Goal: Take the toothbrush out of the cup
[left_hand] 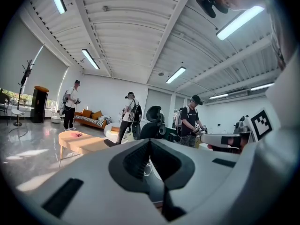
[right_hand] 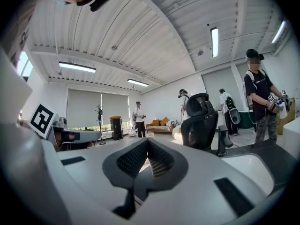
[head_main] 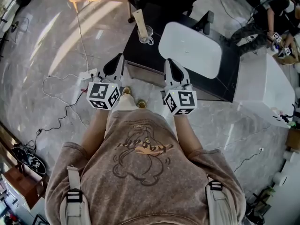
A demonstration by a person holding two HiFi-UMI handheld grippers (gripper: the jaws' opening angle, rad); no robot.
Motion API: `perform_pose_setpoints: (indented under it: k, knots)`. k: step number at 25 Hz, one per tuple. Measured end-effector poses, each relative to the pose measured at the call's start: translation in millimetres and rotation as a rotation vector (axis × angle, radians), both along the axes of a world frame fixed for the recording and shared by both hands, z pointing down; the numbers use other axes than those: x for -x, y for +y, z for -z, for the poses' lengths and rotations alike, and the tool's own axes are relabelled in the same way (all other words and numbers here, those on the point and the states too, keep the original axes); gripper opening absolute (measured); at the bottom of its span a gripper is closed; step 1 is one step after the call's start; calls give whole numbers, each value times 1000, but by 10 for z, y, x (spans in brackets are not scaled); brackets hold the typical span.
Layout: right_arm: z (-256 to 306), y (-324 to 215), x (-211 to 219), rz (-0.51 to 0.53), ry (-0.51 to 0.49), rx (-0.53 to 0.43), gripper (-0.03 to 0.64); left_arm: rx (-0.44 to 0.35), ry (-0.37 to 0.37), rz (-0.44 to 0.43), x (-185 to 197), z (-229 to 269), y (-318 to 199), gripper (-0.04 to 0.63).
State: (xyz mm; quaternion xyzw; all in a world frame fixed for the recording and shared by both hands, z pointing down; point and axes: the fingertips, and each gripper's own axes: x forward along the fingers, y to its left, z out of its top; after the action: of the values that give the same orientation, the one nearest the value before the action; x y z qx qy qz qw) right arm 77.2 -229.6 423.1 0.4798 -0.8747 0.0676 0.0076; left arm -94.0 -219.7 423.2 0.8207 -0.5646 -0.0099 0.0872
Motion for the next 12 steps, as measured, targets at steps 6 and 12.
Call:
perform_pose_setpoints:
  k: [6, 12]
  knots:
    - [20, -292, 45, -41, 0, -2, 15, -2, 3, -39, 36, 0, -374, 17]
    - [33, -559, 123, -68, -9, 6, 15, 11, -8, -95, 52, 15, -701, 17]
